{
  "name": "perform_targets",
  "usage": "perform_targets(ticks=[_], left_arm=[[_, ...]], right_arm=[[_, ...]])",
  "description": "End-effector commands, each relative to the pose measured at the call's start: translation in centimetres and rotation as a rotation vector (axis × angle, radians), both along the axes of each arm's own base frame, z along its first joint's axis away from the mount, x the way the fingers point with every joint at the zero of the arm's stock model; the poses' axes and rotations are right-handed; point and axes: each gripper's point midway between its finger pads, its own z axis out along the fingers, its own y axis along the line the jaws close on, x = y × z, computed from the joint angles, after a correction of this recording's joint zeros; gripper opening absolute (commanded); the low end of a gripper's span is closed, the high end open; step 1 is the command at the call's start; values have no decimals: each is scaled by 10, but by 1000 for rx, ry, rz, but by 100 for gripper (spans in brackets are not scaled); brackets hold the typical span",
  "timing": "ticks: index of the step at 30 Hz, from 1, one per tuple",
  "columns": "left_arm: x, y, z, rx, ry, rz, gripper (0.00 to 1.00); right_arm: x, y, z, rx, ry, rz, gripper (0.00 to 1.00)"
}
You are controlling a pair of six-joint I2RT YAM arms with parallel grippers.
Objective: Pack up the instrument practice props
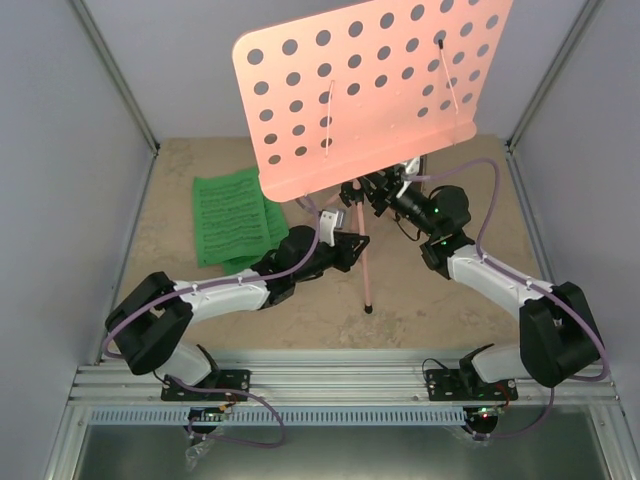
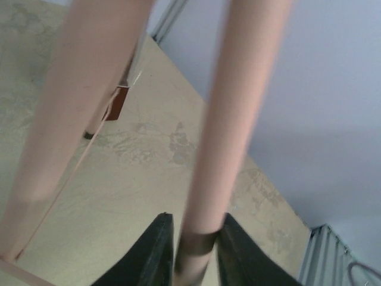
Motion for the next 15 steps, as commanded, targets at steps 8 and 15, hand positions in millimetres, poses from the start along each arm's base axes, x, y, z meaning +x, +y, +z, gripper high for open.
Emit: perform_targets(ticks=[8,15], left_arm=[[8,4,4,66,-83,37,0],[2,11,47,53,-183,27,0]], right_arm=[[-24,-6,26,-2,-97,15,1],[-49,-10,41,-51,-125,-21,1]])
